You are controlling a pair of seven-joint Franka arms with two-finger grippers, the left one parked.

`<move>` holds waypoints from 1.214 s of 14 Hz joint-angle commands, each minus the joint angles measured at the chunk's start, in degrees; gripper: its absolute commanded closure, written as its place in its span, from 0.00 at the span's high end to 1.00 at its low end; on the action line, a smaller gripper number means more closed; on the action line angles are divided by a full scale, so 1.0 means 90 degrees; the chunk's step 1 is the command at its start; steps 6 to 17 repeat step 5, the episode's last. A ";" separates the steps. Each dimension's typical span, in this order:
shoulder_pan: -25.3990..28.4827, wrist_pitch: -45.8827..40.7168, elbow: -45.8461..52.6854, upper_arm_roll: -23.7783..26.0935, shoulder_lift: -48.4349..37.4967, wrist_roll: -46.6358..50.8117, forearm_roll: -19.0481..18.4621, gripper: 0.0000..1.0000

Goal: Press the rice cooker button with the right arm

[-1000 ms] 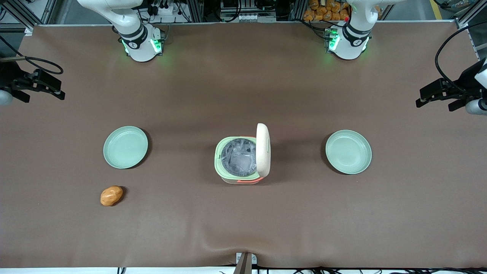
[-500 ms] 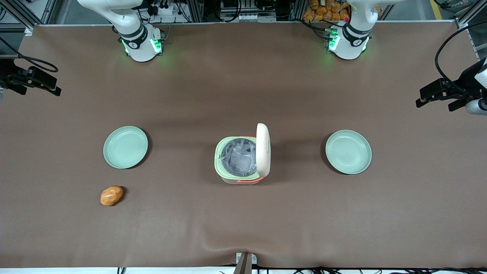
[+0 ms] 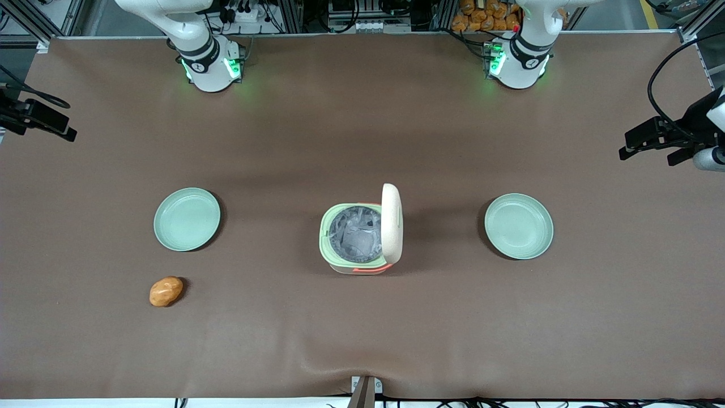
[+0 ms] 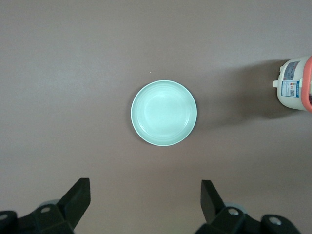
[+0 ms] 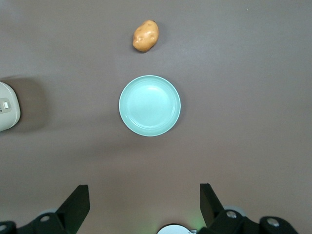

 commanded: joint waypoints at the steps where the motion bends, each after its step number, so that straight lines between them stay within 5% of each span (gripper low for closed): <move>1: -0.0021 -0.0082 0.0010 0.0032 -0.0075 0.0136 -0.0052 1.00; 17: -0.0060 -0.0082 0.0010 0.0042 -0.0085 0.0117 -0.0052 1.00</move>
